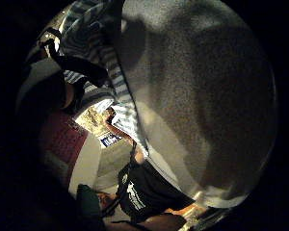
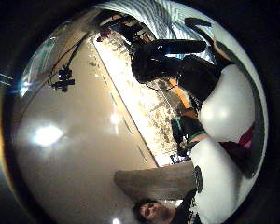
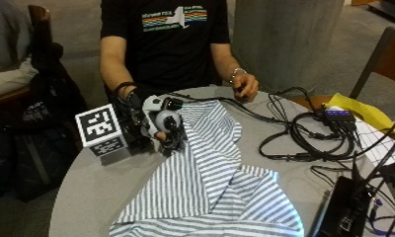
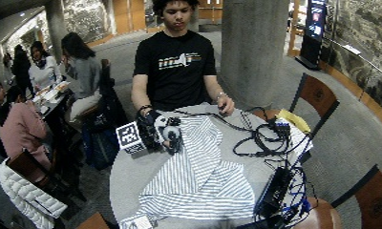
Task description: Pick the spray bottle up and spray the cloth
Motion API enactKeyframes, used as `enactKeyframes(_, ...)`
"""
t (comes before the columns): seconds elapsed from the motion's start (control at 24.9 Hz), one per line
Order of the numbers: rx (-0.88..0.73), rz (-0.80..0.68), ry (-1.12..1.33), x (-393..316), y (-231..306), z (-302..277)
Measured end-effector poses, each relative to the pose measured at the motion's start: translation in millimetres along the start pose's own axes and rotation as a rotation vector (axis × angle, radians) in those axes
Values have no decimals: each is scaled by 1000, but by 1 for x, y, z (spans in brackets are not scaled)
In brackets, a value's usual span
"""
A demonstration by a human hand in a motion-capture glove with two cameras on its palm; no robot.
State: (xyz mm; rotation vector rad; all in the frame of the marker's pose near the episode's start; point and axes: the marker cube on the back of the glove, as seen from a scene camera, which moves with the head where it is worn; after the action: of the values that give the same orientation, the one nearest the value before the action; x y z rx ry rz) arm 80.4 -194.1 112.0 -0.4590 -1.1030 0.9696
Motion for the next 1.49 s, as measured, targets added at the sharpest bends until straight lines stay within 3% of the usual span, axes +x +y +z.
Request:
enactKeyframes(0.32,52,-408,116,-23,36,34)
enactKeyframes(0.48,-60,-593,81,-27,58,73)
enactKeyframes(0.64,-183,-679,152,-15,70,128)
enactKeyframes(1.04,-304,-668,200,38,42,239)
enactKeyframes(1.49,-317,-605,224,60,28,253)
